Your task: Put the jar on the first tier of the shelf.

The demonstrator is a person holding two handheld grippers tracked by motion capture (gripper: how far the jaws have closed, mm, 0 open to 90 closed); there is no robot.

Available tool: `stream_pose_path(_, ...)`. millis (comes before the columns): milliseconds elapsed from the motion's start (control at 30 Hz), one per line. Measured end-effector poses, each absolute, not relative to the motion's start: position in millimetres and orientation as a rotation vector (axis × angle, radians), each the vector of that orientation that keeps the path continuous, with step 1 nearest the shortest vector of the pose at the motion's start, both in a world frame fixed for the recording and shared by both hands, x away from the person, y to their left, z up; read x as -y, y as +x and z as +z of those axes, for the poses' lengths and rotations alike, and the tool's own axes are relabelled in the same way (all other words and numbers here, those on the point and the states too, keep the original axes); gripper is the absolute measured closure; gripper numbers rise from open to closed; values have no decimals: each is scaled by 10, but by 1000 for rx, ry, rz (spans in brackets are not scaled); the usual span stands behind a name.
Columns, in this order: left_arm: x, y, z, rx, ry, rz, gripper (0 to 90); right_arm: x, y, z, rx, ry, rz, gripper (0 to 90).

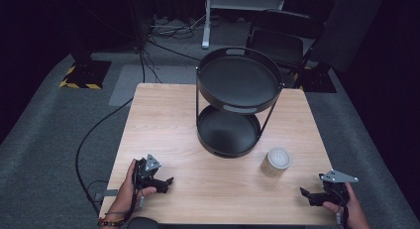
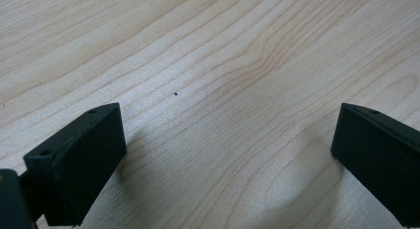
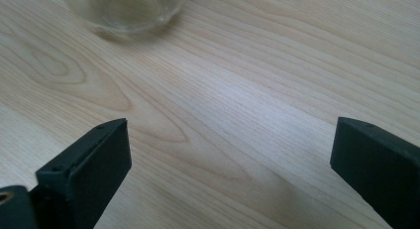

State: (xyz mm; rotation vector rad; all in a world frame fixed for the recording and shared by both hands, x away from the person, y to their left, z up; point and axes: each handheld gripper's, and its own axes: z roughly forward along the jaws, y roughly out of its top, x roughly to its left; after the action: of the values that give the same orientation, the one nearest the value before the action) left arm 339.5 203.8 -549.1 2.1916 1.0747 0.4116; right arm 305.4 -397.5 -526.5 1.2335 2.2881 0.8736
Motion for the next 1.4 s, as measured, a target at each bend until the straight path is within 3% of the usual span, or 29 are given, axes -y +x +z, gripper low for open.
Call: stream_pose_path(1400, -2038, 3395, -5491, -1074, 2192, 412, 1, 3364, 3388, -5145, -2371, 1111, 935, 27)
